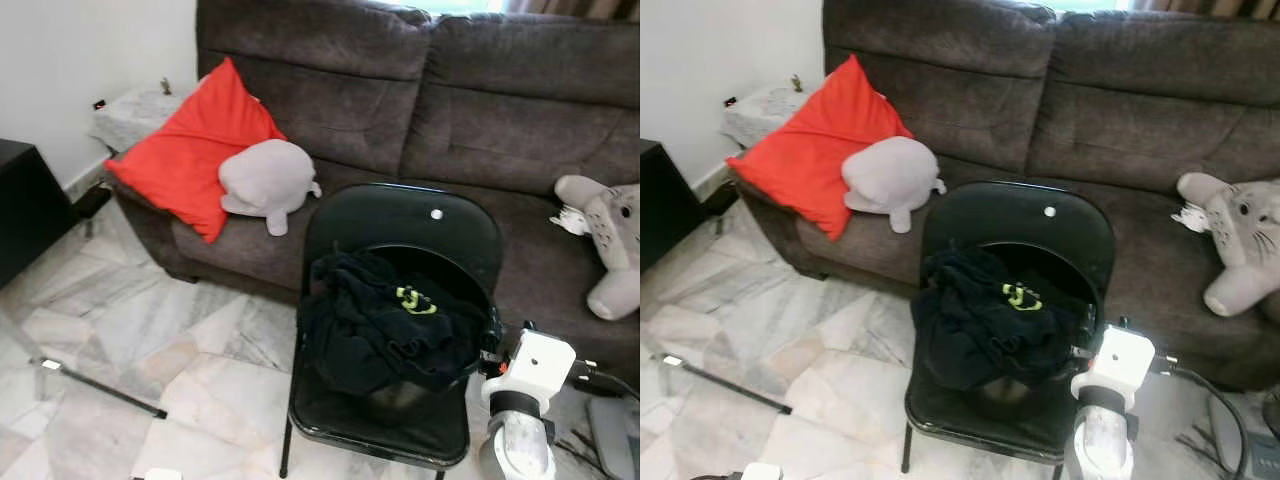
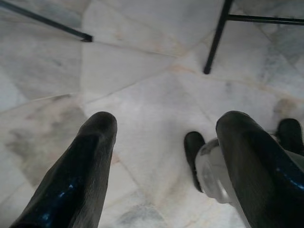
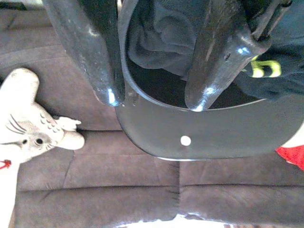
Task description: Hang hanger
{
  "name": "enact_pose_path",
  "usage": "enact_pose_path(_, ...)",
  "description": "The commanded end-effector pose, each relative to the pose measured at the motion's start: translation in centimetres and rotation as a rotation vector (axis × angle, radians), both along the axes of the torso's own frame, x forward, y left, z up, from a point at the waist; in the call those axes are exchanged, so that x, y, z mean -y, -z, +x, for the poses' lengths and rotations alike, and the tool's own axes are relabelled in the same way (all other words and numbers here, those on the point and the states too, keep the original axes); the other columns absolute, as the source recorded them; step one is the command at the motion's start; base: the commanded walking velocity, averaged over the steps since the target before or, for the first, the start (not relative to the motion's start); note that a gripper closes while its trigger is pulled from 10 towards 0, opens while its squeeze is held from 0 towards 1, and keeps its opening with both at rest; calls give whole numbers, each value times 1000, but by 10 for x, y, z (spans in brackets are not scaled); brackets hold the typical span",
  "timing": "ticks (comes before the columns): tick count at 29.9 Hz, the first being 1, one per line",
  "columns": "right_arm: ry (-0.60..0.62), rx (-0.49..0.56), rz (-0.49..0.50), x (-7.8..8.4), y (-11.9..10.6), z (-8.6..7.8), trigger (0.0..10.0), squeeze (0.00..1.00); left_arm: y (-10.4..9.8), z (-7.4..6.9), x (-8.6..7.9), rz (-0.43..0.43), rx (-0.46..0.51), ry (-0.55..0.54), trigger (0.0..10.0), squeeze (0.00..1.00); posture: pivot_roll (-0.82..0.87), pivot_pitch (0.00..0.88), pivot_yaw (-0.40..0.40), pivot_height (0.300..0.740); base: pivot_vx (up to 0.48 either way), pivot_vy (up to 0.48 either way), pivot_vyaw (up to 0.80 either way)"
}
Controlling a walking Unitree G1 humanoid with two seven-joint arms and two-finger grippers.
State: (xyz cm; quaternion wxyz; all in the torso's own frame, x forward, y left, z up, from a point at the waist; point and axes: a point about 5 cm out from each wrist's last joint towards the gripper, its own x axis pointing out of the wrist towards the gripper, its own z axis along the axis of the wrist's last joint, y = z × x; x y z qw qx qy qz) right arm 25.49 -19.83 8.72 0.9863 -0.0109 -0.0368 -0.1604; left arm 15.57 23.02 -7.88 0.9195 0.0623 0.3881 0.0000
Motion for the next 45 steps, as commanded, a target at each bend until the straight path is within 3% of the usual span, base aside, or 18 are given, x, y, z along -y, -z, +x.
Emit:
enact_pose_path(1,5,4,-12,2,-3,-3,10000,0,2,-4,0,4,-16,5,10000,0,-13,73,34,740,0,0,0)
enact_pose_path(5,8,-33,-36,3,1,-22,10000,0,1,-3,-1,12,-16,10,10000,0,-22,63,38,740,0,0,0)
enact_pose_path(8,4,-62,-41,3,4,-26,10000,0,1,-3,-2,14,-18,14,10000,0,-26,58,41,740,0,0,0)
enact_pose_path(11,9,-147,-74,6,13,-25,10000,0,1,-3,-2,14,-20,18,10000,0,-25,58,42,740,0,0,0)
enact_pose_path(15,-45,-134,-46,2,9,-14,10000,0,1,-3,-4,17,-29,14,10000,0,-22,61,41,740,0,0,0)
enact_pose_path(16,-72,-127,-32,-1,7,-11,10000,596,1,-3,-5,17,-30,11,10000,0,-21,65,42,740,0,0,0)
enact_pose_path(17,-86,-121,-23,-3,7,-9,10000,1000,1,-4,-5,18,-32,10,10000,0,-21,67,40,740,0,0,0)
enact_pose_path(23,-89,-152,-6,-6,10,-8,10000,996,3,-7,-5,18,-43,4,10000,0,-18,72,40,740,0,0,0)
enact_pose_path(24,-83,-171,1,-6,13,-9,10000,847,3,-8,-5,18,-48,3,10000,0,-17,74,40,740,0,0,0)
enact_pose_path(25,-80,-200,19,-6,18,-9,10000,0,4,-9,-5,19,-53,1,10000,0,-15,77,40,740,0,0,0)
enact_pose_path(45,-124,-284,42,-13,30,-10,10000,0,3,-5,-1,17,-35,5,10000,0,-9,85,42,740,0,0,0)
